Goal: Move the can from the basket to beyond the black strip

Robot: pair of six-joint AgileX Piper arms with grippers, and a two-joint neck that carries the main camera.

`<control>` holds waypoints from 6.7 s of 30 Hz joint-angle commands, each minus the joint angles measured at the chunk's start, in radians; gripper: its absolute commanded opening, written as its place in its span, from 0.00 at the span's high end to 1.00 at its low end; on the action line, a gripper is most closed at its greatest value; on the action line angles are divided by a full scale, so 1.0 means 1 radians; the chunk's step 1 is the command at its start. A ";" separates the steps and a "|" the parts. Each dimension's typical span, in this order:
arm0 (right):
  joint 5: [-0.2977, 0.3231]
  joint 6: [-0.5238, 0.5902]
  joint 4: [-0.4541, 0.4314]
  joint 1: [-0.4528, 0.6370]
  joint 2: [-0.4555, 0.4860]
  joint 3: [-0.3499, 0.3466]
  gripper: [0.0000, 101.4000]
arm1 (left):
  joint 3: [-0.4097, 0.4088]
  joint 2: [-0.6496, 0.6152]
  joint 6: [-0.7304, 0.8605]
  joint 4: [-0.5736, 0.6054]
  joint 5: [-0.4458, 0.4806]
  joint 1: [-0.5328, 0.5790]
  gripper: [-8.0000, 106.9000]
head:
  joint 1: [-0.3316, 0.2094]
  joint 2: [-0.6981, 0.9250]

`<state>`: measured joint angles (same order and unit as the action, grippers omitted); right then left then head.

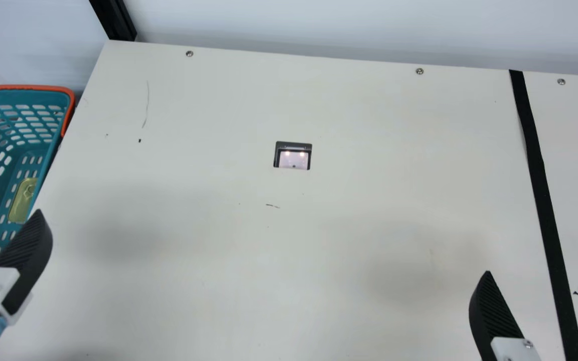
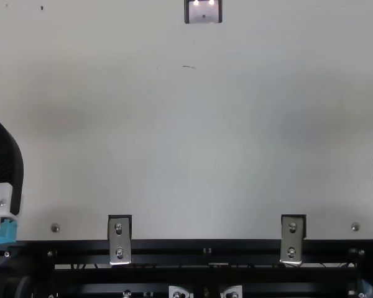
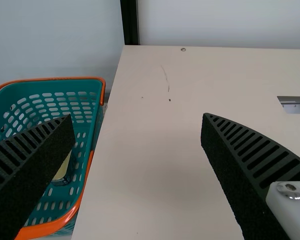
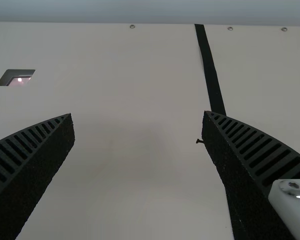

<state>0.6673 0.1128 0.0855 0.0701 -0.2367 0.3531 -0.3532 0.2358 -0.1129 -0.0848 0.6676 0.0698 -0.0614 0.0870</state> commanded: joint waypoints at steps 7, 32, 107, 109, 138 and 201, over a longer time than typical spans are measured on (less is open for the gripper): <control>0.000 0.000 0.000 0.000 0.000 0.000 0.00 | 0.000 0.000 0.000 0.000 0.000 0.000 0.15 | -0.003 0.008; 0.000 0.000 0.000 0.000 0.000 0.000 0.00 | 0.000 0.000 0.000 0.000 0.000 0.000 0.15 | -0.003 0.009; 0.000 0.000 0.003 0.000 0.000 0.000 0.00 | -0.422 0.527 -0.059 -0.038 -0.014 -0.278 0.15 | -0.113 0.465; 0.000 0.000 0.003 0.000 0.000 0.000 0.00 | -0.440 0.579 -0.043 -0.043 -0.006 -0.298 0.15 | -0.113 0.465; 0.000 0.000 0.003 0.000 0.000 0.000 0.00 | -0.619 1.337 0.386 0.055 -0.087 -0.610 0.15 | -0.113 0.465; 0.000 0.000 0.003 0.000 0.000 0.000 0.00 | -1.183 2.212 0.549 0.104 -0.014 -0.592 0.15 | -0.113 0.465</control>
<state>0.6673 0.1128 0.0884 0.0701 -0.2367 0.3531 -1.5324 2.4427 0.4379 0.0187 0.6518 -0.5211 -0.1484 0.5323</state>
